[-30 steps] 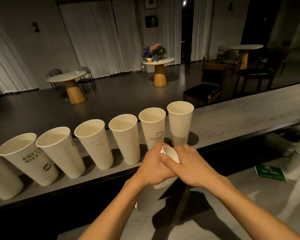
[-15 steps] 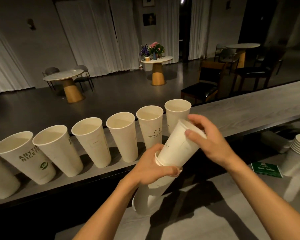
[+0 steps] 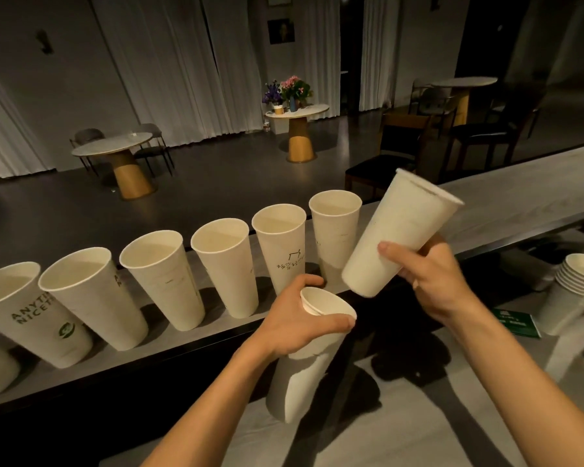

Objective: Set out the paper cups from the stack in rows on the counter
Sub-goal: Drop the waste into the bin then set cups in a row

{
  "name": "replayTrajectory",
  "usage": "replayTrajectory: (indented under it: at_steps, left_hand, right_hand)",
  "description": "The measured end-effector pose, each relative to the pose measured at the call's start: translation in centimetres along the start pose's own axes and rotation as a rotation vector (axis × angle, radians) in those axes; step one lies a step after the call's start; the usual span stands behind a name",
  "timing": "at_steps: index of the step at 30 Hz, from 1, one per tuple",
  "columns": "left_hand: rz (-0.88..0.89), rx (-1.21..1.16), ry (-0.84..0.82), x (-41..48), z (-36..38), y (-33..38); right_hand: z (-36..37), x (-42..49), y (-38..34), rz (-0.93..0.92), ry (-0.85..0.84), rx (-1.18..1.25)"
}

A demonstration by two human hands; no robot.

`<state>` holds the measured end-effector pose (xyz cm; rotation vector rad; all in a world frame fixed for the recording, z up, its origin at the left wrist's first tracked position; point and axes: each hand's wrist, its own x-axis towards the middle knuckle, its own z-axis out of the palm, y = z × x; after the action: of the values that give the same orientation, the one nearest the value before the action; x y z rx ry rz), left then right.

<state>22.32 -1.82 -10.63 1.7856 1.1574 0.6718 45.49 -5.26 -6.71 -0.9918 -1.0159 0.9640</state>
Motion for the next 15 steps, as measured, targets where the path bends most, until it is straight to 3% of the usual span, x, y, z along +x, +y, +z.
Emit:
replayTrajectory:
  at_steps: [4,9,15]
  left_hand:
    - [-0.037,0.019,-0.012,0.5,0.0,-0.5]
    - [-0.040,0.030,-0.040,0.9,0.4,-0.4]
    - [-0.021,0.024,-0.027,1.2,0.4,-0.9]
  right_hand:
    - [-1.8,3.6,0.6,-0.063,0.155,-0.291]
    - [-2.6,7.1,3.4,0.008,0.172,-0.562]
    - [-3.3,8.8,5.6,0.089,0.164,-0.625]
